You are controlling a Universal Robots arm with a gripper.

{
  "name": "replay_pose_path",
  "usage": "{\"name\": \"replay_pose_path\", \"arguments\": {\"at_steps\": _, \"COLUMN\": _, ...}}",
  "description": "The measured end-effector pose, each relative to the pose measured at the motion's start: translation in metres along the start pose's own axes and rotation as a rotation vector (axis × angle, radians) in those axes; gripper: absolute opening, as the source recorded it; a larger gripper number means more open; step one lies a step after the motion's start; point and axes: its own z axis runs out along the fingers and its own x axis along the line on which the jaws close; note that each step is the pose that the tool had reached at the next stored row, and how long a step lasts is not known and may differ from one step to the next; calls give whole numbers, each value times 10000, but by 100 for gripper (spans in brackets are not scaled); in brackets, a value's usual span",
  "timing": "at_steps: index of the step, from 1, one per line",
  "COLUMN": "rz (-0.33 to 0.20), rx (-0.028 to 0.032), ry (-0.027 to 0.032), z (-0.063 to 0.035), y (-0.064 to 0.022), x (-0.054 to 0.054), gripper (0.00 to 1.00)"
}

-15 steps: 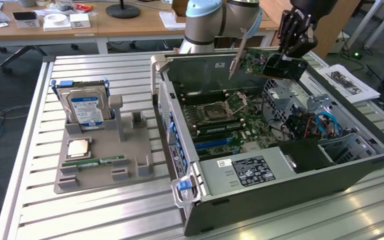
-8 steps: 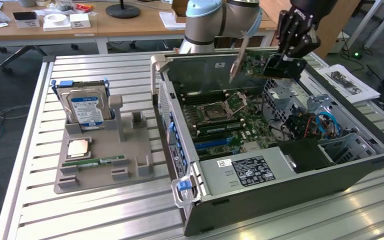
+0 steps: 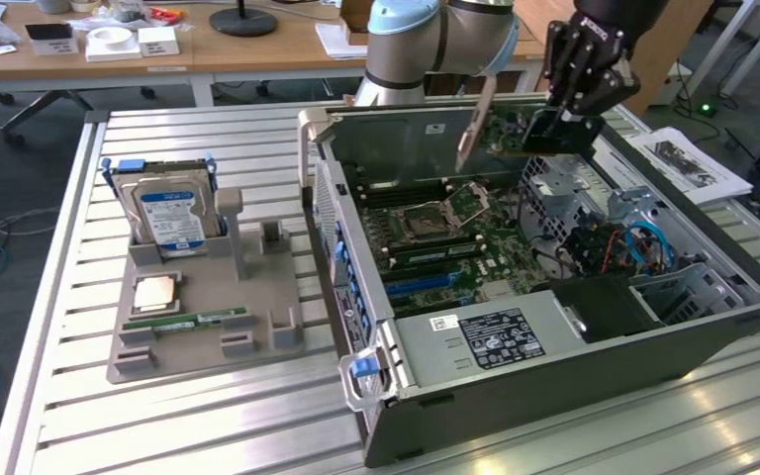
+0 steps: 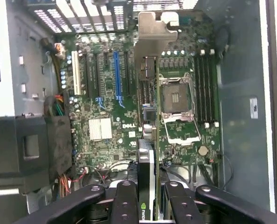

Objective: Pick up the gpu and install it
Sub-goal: 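Insert the gpu into the slot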

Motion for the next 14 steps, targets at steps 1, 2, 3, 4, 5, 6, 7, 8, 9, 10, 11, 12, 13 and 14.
{"name": "replay_pose_path", "arguments": {"at_steps": 1, "rz": -139, "rx": -4, "ry": 7, "z": 0, "y": 0, "x": 0, "gripper": 27}}
{"name": "replay_pose_path", "arguments": {"at_steps": 2, "rz": -281, "rx": -10, "ry": 14, "z": 1, "y": 0, "x": 0, "gripper": 27}}
{"name": "replay_pose_path", "arguments": {"at_steps": 3, "rz": -421, "rx": -14, "ry": 21, "z": 1, "y": 0, "x": 0, "gripper": 27}}
{"name": "replay_pose_path", "arguments": {"at_steps": 4, "rz": -559, "rx": -18, "ry": 28, "z": 2, "y": 0, "x": 0, "gripper": 27}}
{"name": "replay_pose_path", "arguments": {"at_steps": 5, "rz": -696, "rx": -23, "ry": 36, "z": 2, "y": 0, "x": 0, "gripper": 27}}
{"name": "replay_pose_path", "arguments": {"at_steps": 6, "rz": -844, "rx": -28, "ry": 43, "z": 3, "y": 0, "x": 0, "gripper": 27}}
{"name": "replay_pose_path", "arguments": {"at_steps": 7, "rz": -984, "rx": -32, "ry": 50, "z": 4, "y": 0, "x": 0, "gripper": 27}}
{"name": "replay_pose_path", "arguments": {"at_steps": 8, "rz": -1127, "rx": -37, "ry": 58, "z": 4, "y": 0, "x": 0, "gripper": 27}}
{"name": "replay_pose_path", "arguments": {"at_steps": 9, "rz": -1355, "rx": -44, "ry": 69, "z": 5, "y": 0, "x": 0, "gripper": 27}}
{"name": "replay_pose_path", "arguments": {"at_steps": 10, "rz": -1409, "rx": -45, "ry": 72, "z": 5, "y": 0, "x": 0, "gripper": 27}}
{"name": "replay_pose_path", "arguments": {"at_steps": 11, "rz": -1410, "rx": -46, "ry": 72, "z": 5, "y": 0, "x": 0, "gripper": 27}}
{"name": "replay_pose_path", "arguments": {"at_steps": 12, "rz": -1410, "rx": -46, "ry": 72, "z": 5, "y": 0, "x": 0, "gripper": 27}}
{"name": "replay_pose_path", "arguments": {"at_steps": 13, "rz": -1411, "rx": -46, "ry": 72, "z": 5, "y": 0, "x": 0, "gripper": 27}}
{"name": "replay_pose_path", "arguments": {"at_steps": 14, "rz": -1411, "rx": -46, "ry": 71, "z": 5, "y": 0, "x": 0, "gripper": 27}}
